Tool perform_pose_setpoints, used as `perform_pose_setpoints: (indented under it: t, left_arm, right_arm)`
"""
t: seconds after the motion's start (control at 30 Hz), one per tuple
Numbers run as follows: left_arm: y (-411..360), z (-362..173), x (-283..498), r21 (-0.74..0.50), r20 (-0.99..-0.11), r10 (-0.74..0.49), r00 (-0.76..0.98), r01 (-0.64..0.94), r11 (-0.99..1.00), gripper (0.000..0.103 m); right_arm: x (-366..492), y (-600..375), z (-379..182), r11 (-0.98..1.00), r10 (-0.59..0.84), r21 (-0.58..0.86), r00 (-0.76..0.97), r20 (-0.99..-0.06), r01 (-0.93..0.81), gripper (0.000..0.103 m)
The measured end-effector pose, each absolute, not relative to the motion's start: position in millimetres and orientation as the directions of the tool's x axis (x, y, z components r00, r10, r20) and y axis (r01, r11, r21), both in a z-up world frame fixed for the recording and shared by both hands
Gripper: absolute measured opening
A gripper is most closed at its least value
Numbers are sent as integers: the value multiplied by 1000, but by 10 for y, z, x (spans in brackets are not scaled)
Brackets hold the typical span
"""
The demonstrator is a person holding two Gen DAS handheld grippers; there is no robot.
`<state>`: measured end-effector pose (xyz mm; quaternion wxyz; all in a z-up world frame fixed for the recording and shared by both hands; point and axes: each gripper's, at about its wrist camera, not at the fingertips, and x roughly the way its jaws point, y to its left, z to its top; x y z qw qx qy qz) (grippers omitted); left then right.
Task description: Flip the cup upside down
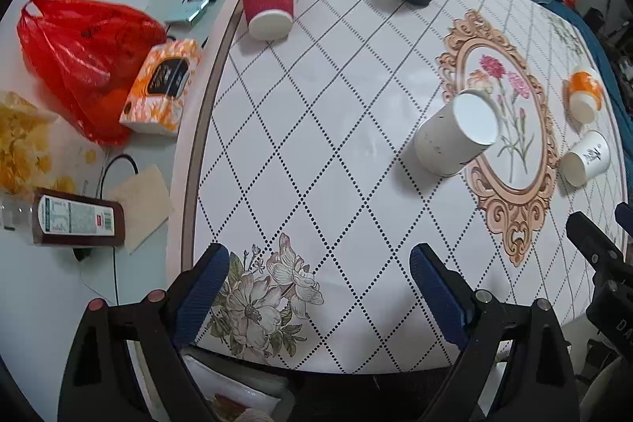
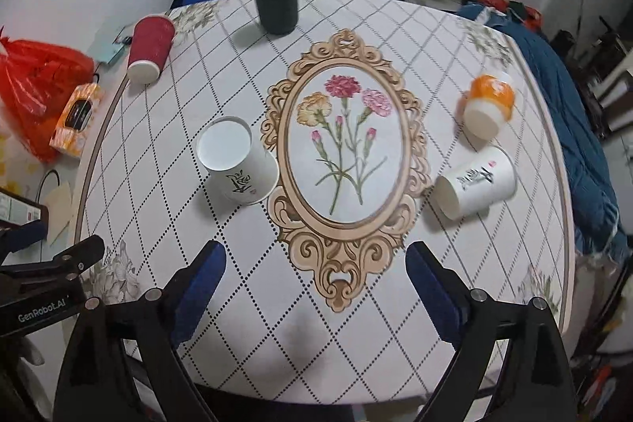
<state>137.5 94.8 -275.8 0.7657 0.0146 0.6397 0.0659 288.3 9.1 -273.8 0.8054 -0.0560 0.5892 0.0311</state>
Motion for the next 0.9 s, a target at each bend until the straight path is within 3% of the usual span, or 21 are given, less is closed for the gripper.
perform_pose_setpoints:
  t: [0.33,0.9]
  left_arm:
    - [755,-2200,1124,78,-957,95,273,-71,994,94]
    - [602,-1001,357,63,-910,89,405,-77,995,94]
  right_arm:
    - [2600,-36,-2314,997,27,3,336,-941,-72,95]
    - [1714,-196,-964,994,52,4,430,-901,-112,95]
